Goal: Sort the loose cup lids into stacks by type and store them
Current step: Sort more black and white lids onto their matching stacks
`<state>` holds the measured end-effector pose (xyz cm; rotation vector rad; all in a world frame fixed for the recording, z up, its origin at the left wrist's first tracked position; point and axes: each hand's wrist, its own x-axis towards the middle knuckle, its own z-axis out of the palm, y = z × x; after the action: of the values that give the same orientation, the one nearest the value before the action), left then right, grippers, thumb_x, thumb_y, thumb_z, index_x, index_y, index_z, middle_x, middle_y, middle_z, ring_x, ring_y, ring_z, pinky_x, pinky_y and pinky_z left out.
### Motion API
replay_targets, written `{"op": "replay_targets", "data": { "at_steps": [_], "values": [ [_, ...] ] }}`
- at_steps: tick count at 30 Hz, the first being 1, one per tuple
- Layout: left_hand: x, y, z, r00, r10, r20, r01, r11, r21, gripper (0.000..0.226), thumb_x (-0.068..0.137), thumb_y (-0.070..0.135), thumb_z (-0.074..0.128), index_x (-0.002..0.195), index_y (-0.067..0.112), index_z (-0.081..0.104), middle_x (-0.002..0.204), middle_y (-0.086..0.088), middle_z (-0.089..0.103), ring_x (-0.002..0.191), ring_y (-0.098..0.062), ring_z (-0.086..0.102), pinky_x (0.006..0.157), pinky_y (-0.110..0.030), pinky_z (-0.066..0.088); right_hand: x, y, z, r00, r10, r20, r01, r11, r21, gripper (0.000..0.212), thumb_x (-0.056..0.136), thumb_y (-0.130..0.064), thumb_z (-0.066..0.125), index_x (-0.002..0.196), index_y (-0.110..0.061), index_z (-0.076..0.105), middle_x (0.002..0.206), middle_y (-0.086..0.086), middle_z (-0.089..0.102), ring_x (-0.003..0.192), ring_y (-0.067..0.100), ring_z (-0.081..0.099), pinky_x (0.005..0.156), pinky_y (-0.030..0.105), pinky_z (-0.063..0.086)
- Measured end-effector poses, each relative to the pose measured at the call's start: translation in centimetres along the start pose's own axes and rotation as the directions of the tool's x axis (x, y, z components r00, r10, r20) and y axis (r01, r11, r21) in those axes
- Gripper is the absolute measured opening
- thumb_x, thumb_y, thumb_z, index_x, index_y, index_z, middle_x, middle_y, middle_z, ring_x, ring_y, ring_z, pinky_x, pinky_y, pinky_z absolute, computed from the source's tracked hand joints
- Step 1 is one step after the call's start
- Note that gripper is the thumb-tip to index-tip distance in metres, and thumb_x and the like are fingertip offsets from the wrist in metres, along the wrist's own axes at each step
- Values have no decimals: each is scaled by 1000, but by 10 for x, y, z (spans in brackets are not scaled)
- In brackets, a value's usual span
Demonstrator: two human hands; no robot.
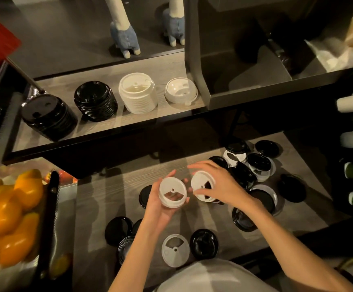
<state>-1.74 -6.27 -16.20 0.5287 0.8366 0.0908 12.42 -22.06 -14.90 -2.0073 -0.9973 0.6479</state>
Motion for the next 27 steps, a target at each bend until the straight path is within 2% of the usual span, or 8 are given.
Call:
{"op": "replay_targets", "data": {
  "at_steps": [2,4,8,12,14,19,22,27],
  "values": [
    [-2,2,-3,1000,13,10,-14,999,41,49,106,44,39,137,14,62,125,-29,67,98,-38,68,77,-50,58,-6,-1,-9,993,57,-100,-38,982,187,58,85,-21,85,136,-32,60,130,-23,61,122,-4,59,109,35,49],
    [-4,1,-1,999,-16,40,12,996,90,50,106,46,40,135,13,64,130,-29,65,105,-40,67,83,-55,58,-10,-11,-10,990,104,-98,-61,925,374,49,88,-15,82,132,-25,64,126,-14,68,119,4,64,107,35,52],
    [-16,-2,14,981,-126,149,118,991,64,54,105,50,43,132,8,65,129,-24,68,110,-41,70,88,-62,58,-8,-28,8,990,113,-79,-66,892,446,43,90,-18,79,130,-26,63,122,-8,70,117,9,65,102,35,55],
    [-21,-1,22,968,-90,234,91,996,6,50,103,46,46,136,14,65,135,-21,65,125,-41,63,88,-59,57,-7,-36,20,978,60,-198,-14,973,229,45,93,-29,77,134,-32,60,129,-18,60,122,3,58,104,29,52],
    [-21,2,22,969,-64,240,65,998,4,50,104,47,41,138,18,64,136,-21,65,122,-39,64,86,-54,58,-9,-40,16,976,-7,-219,30,995,100,50,92,-33,77,138,-36,58,135,-23,52,129,1,51,106,23,46],
    [-24,8,23,974,20,224,-28,999,32,50,105,45,43,124,8,70,118,-19,72,99,-33,74,76,-44,60,-19,-54,1,997,-60,52,58,998,39,76,85,-45,83,150,-43,44,151,-30,39,142,-4,37,116,29,39],
    [-28,11,27,965,50,258,-64,997,43,52,107,46,38,131,11,69,124,-18,70,103,-31,72,77,-45,61,-22,-61,-2,993,-72,92,73,997,-8,85,83,-47,83,154,-47,36,156,-32,30,146,-6,30,119,35,39],
    [-28,11,30,953,117,278,-130,991,29,60,107,55,25,145,22,57,142,-18,61,123,-35,63,88,-49,58,-22,-71,8,995,-56,-77,47,992,-117,86,76,-63,81,149,-43,40,143,-27,36,134,2,42,108,37,49]
  ]
}}
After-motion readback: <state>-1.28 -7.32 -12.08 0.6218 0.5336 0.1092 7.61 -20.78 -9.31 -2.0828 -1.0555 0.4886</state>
